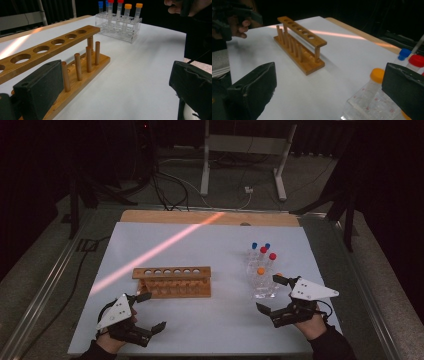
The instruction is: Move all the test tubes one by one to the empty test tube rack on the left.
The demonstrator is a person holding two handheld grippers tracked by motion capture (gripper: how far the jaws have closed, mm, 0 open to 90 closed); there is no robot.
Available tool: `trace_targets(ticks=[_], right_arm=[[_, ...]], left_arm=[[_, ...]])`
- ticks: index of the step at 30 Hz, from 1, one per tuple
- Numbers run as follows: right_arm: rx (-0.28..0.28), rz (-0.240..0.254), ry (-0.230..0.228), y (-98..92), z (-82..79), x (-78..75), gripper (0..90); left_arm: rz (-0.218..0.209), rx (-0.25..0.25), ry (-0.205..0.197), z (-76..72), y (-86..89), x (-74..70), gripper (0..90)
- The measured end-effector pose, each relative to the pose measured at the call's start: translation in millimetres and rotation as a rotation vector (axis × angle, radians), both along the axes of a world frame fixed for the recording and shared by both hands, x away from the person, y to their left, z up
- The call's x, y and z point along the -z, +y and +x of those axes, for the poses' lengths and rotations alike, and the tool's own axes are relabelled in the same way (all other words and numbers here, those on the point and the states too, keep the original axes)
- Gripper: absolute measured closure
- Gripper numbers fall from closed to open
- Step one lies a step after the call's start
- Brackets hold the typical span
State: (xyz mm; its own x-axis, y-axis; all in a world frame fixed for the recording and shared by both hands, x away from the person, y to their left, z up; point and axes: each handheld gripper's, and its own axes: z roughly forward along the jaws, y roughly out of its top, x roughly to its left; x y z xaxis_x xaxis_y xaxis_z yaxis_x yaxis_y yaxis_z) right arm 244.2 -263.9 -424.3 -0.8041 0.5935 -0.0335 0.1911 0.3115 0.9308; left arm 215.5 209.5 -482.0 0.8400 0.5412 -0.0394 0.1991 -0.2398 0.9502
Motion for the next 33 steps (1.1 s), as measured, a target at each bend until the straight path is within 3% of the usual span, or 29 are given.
trace_targets(ticks=[13,21,27,33], right_arm=[[0.077,0.005,-0.024,-12.2,12.3,-9.5,0.0],[0.104,0.017,-0.001,-19.7,20.6,-7.3,0.0],[0.164,0.035,-0.02,-28.7,27.9,-3.8,0.0],[0.222,0.009,-0.01,-37.0,32.7,-0.6,0.0]], left_arm=[[-0.003,0.001,0.003,0.2,0.2,0.1,0.5],[-0.007,0.0,0.005,0.3,0.3,0.2,0.5],[-0.008,0.001,0.005,0.3,0.3,0.1,0.5],[-0.007,0.0,0.007,0.4,0.2,0.2,0.5]])
